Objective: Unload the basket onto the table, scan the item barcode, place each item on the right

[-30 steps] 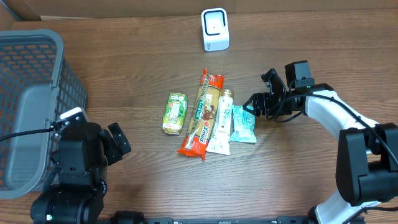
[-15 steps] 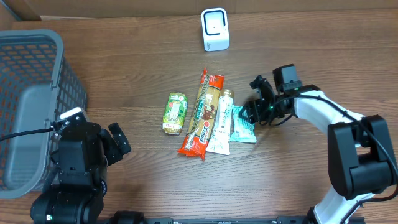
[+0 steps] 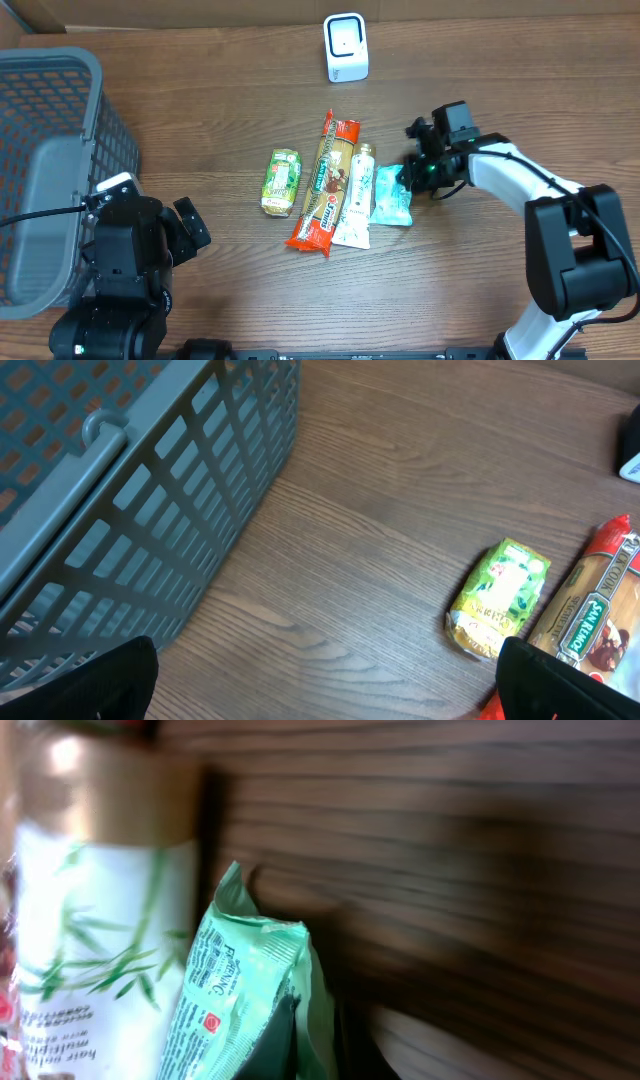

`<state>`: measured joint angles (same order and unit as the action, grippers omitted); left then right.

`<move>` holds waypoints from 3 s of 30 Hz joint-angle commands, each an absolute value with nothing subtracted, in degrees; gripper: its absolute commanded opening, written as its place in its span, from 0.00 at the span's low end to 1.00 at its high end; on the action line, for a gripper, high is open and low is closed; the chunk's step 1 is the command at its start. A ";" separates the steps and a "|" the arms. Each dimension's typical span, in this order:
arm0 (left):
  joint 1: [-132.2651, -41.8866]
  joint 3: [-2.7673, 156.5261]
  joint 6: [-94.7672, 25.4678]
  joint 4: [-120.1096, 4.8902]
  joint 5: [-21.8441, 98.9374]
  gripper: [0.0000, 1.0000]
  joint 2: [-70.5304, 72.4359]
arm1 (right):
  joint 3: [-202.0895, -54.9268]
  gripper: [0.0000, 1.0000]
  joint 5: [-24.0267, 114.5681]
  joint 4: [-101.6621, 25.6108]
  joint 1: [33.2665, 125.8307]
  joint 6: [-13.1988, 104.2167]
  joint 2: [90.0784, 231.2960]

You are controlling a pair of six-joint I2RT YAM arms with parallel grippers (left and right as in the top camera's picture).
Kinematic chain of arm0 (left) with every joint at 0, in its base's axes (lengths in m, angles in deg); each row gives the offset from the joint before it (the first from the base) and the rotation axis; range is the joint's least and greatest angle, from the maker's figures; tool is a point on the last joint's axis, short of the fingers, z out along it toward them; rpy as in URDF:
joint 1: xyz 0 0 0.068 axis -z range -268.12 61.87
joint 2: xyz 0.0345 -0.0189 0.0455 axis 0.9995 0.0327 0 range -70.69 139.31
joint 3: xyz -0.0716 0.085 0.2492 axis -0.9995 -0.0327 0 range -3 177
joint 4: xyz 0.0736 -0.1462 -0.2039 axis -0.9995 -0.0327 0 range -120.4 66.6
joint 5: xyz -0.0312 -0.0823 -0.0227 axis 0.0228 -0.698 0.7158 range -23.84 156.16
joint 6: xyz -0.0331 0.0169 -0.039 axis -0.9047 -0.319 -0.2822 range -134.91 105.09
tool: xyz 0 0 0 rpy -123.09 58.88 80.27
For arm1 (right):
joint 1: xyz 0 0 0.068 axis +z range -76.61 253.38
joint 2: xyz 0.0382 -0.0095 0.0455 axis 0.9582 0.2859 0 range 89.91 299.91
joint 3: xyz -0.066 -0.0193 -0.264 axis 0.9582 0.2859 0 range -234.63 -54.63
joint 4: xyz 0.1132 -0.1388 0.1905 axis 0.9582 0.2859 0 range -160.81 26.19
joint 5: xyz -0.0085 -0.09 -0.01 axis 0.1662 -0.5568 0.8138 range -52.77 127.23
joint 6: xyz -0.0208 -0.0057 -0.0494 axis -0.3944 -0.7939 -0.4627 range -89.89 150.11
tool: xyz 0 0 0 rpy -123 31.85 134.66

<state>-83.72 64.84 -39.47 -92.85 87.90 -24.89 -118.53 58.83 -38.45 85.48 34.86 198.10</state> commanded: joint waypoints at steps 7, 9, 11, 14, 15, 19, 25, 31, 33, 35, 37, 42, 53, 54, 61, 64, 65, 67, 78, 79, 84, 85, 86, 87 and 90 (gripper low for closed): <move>-83.87 64.75 -40.67 -92.81 88.60 1.00 -24.96 | -122.49 0.17 66.13 -27.26 69.83 52.81 196.37; -83.87 64.75 -40.67 -92.81 88.60 0.99 -24.96 | -122.49 0.33 66.07 -22.04 68.67 50.69 196.37; -83.87 64.75 -40.67 -92.81 88.60 1.00 -24.96 | -122.49 0.43 66.02 -17.53 68.41 46.80 196.37; -83.87 64.75 -40.67 -92.81 88.60 0.99 -24.96 | -122.90 0.53 65.98 -12.97 68.43 42.47 196.30; -83.87 64.75 -40.67 -92.81 88.60 0.99 -24.96 | -123.47 0.53 65.94 -12.14 68.43 41.55 196.26; -83.87 64.75 -40.67 -92.81 88.60 1.00 -24.96 | -129.13 0.41 64.69 -8.73 68.61 40.04 195.87; -83.87 64.75 -40.67 -92.81 88.60 1.00 -24.96 | -138.35 0.14 60.43 -5.54 70.77 39.28 195.65; -83.87 64.75 -40.67 -92.81 88.60 1.00 -24.96 | -136.04 0.04 59.51 -10.45 76.15 38.89 196.28; -83.87 64.75 -40.67 -92.81 88.60 1.00 -24.96 | -134.20 0.04 57.06 -11.98 78.84 38.80 196.57; -83.87 64.75 -40.67 -92.81 88.60 1.00 -24.96 | -132.76 0.04 55.27 -13.14 80.37 38.80 196.57; -83.87 64.75 -40.67 -92.83 88.60 0.99 -24.96 | -131.14 0.04 53.39 -14.37 81.59 38.78 196.57; -83.87 64.75 -40.67 -92.81 88.60 1.00 -24.96 | -126.84 0.04 51.79 -18.15 82.16 37.86 196.57; -83.87 64.75 -40.67 -92.81 88.60 1.00 -24.96 | -116.61 0.04 51.79 -30.91 82.16 37.12 196.67; -83.87 64.75 -40.67 -92.81 88.60 0.99 -24.96 | -115.45 0.04 51.79 -32.16 82.16 37.14 196.67; -83.87 64.75 -40.67 -92.81 88.62 0.99 -24.96 | -111.84 0.15 50.46 -32.09 82.01 38.27 196.67; -83.87 64.75 -40.67 -92.81 88.60 0.99 -24.96 | -112.21 0.25 50.83 -32.24 82.01 38.84 196.67; -83.87 64.75 -40.67 -92.81 88.60 1.00 -24.96 | -112.61 0.27 51.10 -32.29 82.01 38.84 196.67; -83.87 64.75 -40.67 -92.81 88.60 0.99 -24.96 | -114.64 0.36 51.79 -31.48 82.01 38.84 196.65; -83.87 64.75 -40.67 -92.81 88.60 1.00 -24.96 | -139.67 0.41 52.91 -2.48 79.47 42.10 195.87; -83.87 64.75 -40.67 -92.81 88.60 1.00 -24.96 | -139.29 0.41 52.89 -0.07 79.47 42.10 195.91; -83.87 64.75 -40.67 -92.81 88.62 1.00 -24.96 | -133.87 0.36 41.06 2.88 78.69 49.20 195.91; -83.87 64.75 -40.67 -92.81 88.60 1.00 -24.96 | -133.33 0.36 38.37 2.95 78.29 51.21 195.91; -83.87 64.75 -40.67 -92.81 88.60 1.00 -24.96 | -132.76 0.36 36.58 2.79 77.70 52.44 195.91; -83.87 64.75 -40.67 -92.81 88.60 1.00 -24.96 | -132.34 0.36 35.93 2.42 77.16 52.63 195.91; -83.87 64.75 -40.67 -92.81 88.60 1.00 -24.96 | -131.29 0.35 35.99 -0.36 75.36 50.93 195.91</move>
